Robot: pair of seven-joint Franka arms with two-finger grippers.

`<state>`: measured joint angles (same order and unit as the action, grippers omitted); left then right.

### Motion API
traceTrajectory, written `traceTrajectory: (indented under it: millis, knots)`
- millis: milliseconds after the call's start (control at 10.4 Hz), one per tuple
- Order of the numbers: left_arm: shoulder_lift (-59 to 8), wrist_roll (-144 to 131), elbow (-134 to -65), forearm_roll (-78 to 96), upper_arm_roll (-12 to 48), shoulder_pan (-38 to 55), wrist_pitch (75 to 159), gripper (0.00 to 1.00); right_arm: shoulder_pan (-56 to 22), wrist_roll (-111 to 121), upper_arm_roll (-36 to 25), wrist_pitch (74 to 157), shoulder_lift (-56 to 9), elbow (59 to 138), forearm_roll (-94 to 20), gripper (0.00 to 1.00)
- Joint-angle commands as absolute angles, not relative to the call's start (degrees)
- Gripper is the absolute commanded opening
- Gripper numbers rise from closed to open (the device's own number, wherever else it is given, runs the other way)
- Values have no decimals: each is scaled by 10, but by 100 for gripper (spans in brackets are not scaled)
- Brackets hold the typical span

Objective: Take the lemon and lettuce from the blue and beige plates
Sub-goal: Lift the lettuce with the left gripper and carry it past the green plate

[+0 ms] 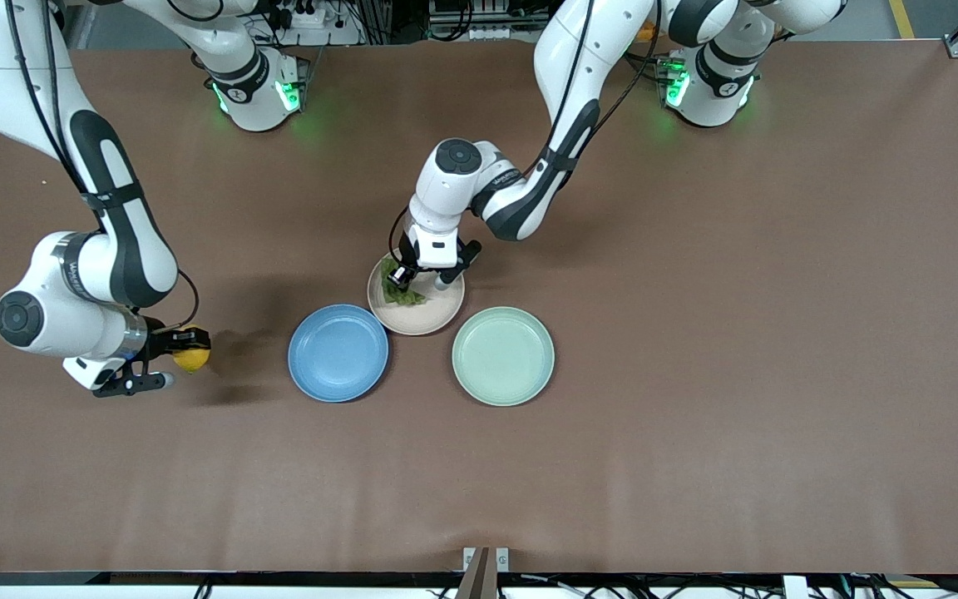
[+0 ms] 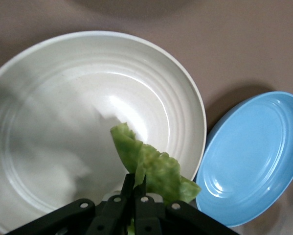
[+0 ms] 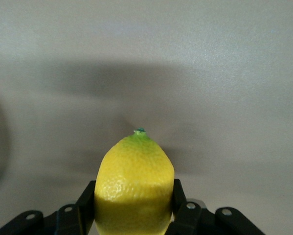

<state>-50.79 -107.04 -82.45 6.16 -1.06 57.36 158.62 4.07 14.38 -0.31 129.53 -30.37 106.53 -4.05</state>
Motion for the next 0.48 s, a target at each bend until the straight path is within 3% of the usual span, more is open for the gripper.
traceTrajectory:
  millis: [0,386]
  knots:
    - [-479,-1078,-839,55,-18,577,1544,0,56,149,5,1312,-291,1087,-31,18]
    - [-438,-1077,-838,55,-19,563,1457,0,58,142,2,1336,-296,1098,-31,18]
